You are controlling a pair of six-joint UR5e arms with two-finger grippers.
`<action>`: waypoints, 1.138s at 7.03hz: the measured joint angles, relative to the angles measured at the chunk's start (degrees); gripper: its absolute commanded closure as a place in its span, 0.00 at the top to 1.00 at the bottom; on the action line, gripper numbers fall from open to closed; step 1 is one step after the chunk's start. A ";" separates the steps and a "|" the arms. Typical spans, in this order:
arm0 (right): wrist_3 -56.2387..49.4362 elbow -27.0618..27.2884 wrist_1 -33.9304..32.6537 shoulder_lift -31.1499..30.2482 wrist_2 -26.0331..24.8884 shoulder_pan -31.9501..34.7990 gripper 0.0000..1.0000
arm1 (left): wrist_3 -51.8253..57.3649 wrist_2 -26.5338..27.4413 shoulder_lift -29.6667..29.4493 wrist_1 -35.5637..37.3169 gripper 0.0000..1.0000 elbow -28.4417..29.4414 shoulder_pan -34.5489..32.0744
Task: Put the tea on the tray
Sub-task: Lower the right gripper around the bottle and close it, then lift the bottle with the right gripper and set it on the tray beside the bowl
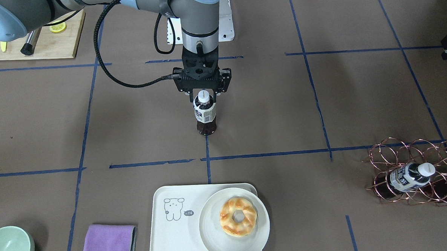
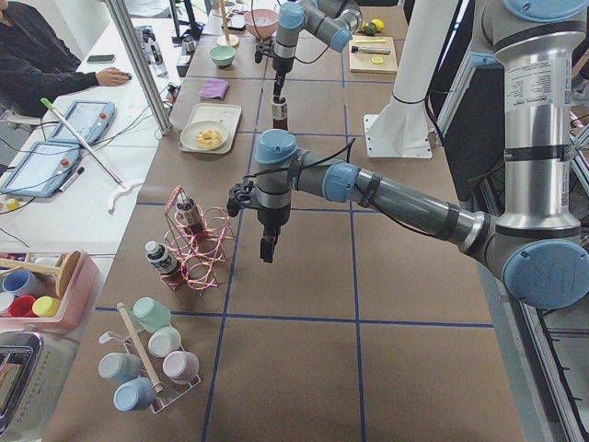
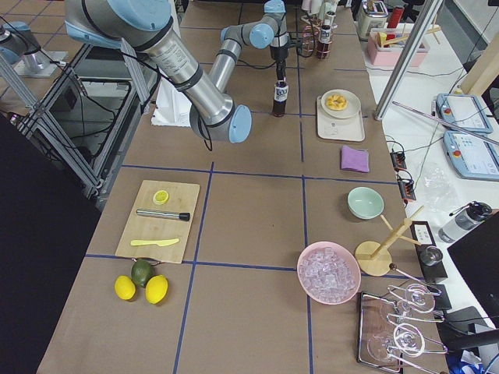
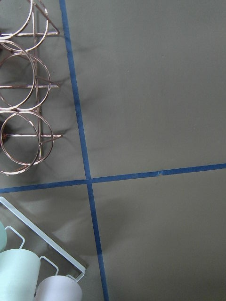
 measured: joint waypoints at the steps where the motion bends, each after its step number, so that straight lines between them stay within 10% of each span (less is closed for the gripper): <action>1: -0.02 -0.03 0.00 -0.01 0.11 0.00 0.14 | 0.00 -0.05 -0.02 0.00 1.00 0.02 0.00; 2: -0.01 0.00 0.00 -0.01 0.30 0.00 0.00 | 0.00 -0.12 -0.02 0.00 1.00 0.02 0.01; 8: -3.01 2.55 -1.35 1.16 3.01 8.14 0.00 | -0.09 -0.27 -0.07 0.00 1.00 -0.13 -0.08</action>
